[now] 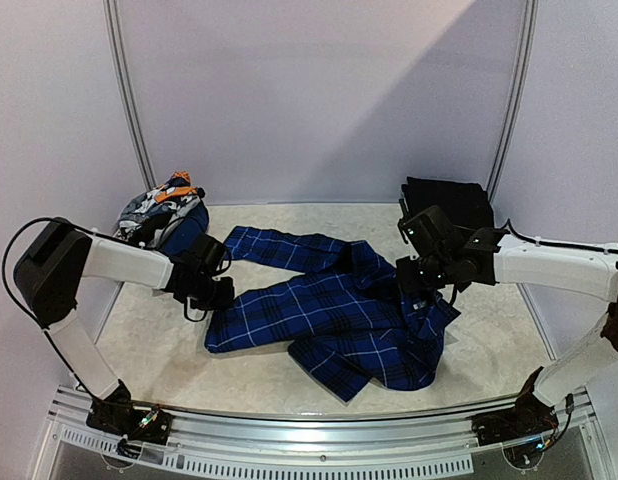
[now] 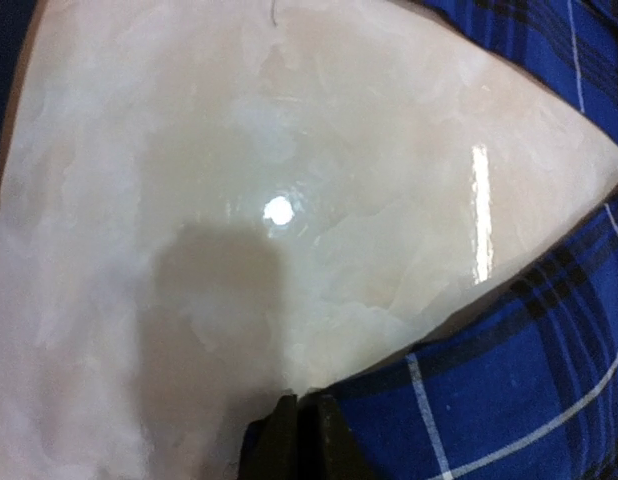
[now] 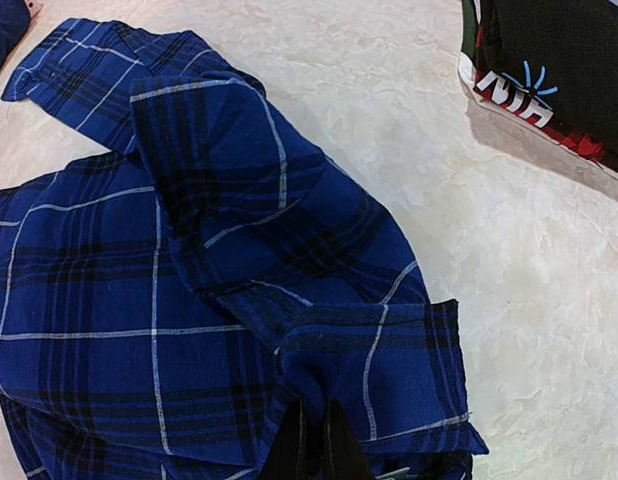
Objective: Fold and stack the mixed laundry pile
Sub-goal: Adjust the crumpled shirt at the center of the board.
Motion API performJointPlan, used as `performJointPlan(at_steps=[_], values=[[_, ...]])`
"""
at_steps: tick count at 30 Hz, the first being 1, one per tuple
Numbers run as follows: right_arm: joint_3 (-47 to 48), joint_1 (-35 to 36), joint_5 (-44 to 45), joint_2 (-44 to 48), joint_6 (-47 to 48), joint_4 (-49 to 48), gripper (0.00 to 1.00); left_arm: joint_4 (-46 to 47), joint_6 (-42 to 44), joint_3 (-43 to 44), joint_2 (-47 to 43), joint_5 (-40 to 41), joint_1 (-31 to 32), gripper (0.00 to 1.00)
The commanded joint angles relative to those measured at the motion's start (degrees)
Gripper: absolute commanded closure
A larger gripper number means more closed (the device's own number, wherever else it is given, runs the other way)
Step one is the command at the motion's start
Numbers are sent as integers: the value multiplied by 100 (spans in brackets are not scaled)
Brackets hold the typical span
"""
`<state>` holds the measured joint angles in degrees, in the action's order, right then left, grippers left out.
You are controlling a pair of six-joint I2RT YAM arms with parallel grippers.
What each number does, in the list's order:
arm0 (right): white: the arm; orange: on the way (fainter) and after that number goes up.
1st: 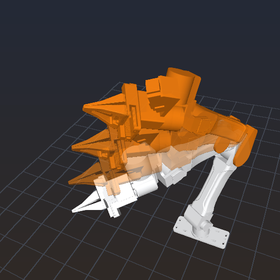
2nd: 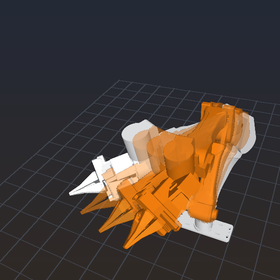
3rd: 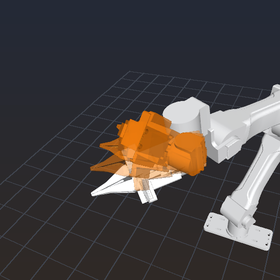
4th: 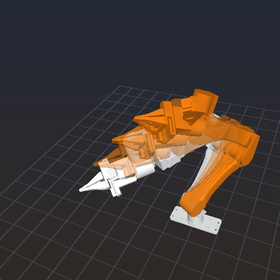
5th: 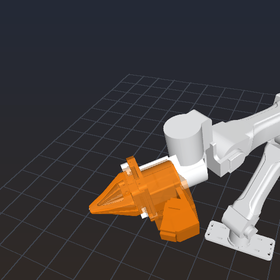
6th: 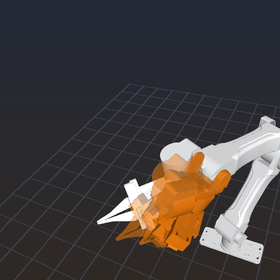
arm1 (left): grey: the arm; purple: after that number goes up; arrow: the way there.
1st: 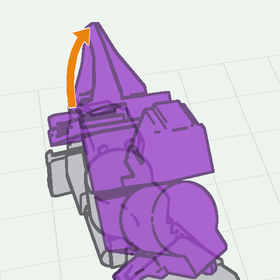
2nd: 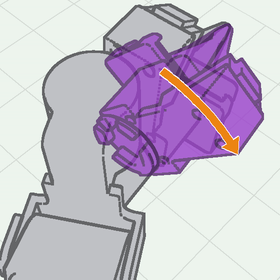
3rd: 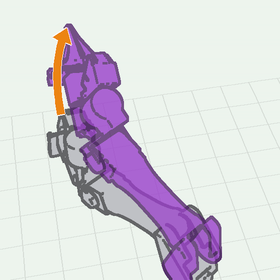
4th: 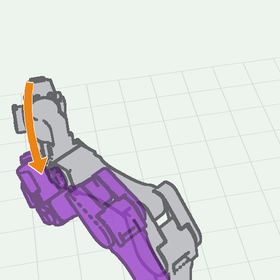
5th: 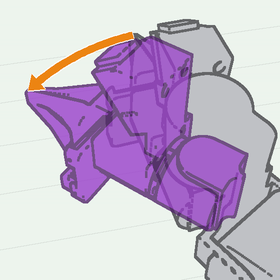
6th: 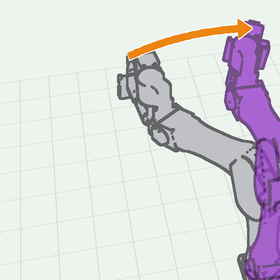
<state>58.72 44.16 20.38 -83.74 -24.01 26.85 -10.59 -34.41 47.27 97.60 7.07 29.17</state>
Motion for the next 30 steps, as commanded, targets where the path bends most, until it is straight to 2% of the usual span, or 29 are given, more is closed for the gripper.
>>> performJointPlan(at_steps=[1,6,21,30], values=[[-36,-44,4,-45,38,-97,100,234,-14,-40,223,9,-50,100],[-49,-58,108,58,21,-65,100,253,78,-63,-177,87,-42,100],[-47,-51,8,1103,24,181,100,-698,387,-125,-2568,731,-25,100],[301,-50,-81,1381,78,351,100,-1194,673,214,-3217,999,-25,100]])
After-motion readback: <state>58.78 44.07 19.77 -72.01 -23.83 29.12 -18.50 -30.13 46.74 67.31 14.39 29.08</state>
